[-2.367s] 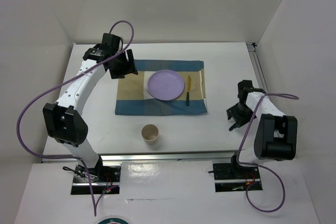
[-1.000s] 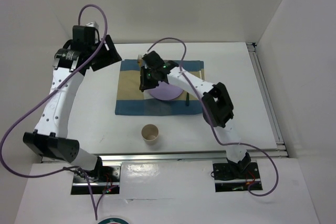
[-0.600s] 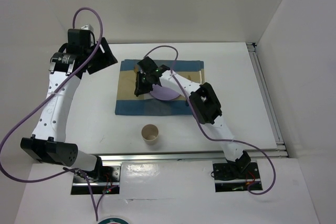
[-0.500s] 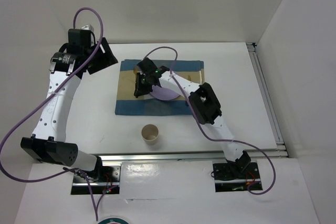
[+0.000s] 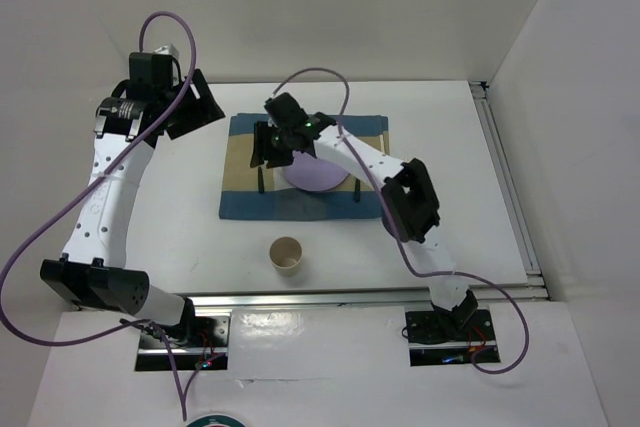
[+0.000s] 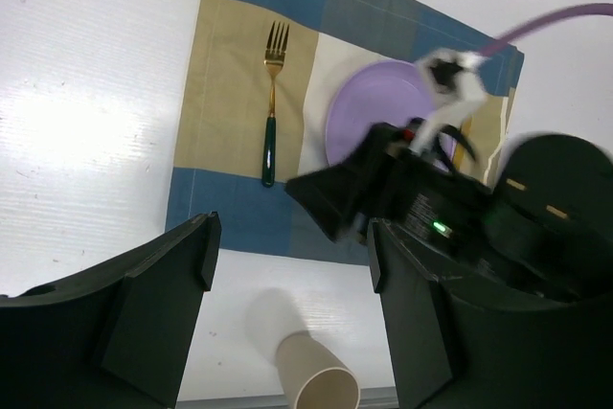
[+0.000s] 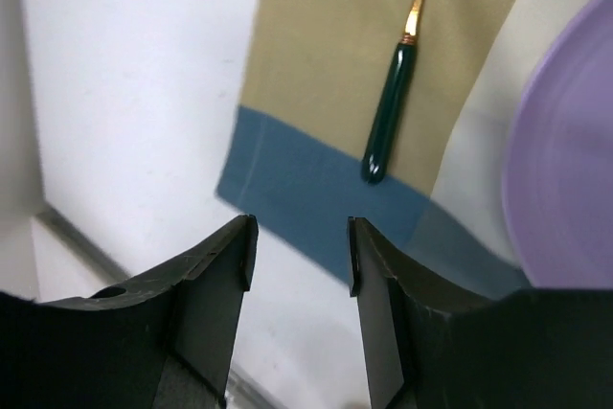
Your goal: Set the dinner table for one person
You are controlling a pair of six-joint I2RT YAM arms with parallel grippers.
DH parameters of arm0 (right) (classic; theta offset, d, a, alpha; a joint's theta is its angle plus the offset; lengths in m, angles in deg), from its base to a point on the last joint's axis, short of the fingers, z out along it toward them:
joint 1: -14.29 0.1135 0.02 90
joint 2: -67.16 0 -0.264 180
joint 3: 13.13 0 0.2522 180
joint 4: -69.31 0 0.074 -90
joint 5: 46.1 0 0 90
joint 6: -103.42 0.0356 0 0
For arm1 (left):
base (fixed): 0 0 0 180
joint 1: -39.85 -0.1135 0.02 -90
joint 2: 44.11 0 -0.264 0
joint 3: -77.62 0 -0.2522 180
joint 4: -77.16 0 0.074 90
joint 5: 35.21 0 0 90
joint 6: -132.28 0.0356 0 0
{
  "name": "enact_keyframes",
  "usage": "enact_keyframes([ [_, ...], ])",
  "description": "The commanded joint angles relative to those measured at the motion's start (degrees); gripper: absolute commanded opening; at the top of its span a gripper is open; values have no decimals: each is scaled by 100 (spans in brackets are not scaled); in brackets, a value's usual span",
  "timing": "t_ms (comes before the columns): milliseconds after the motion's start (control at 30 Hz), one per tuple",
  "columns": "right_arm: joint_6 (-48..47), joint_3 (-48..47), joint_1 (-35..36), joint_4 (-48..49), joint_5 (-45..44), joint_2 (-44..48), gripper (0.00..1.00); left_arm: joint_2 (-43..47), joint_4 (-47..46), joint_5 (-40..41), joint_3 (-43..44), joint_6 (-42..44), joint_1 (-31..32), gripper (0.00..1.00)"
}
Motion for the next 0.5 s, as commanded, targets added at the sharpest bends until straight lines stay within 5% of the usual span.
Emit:
enact_keyframes([
  [0,-597,767,-50,-256,-570,1894,62,-38,-72,-73,320,71,-38,80],
  [100,-836,1307,-50,-309,-854,2564,68,-90,-72,-135,233,71,-38,80],
  [233,-837,2775,81,-678,-1039,3455,89,-152,-186,-118,-40,124,-38,80],
  [467,-679,4314,916,-801,-802,4220,90,-355,-124,-108,13,230,-249,80],
])
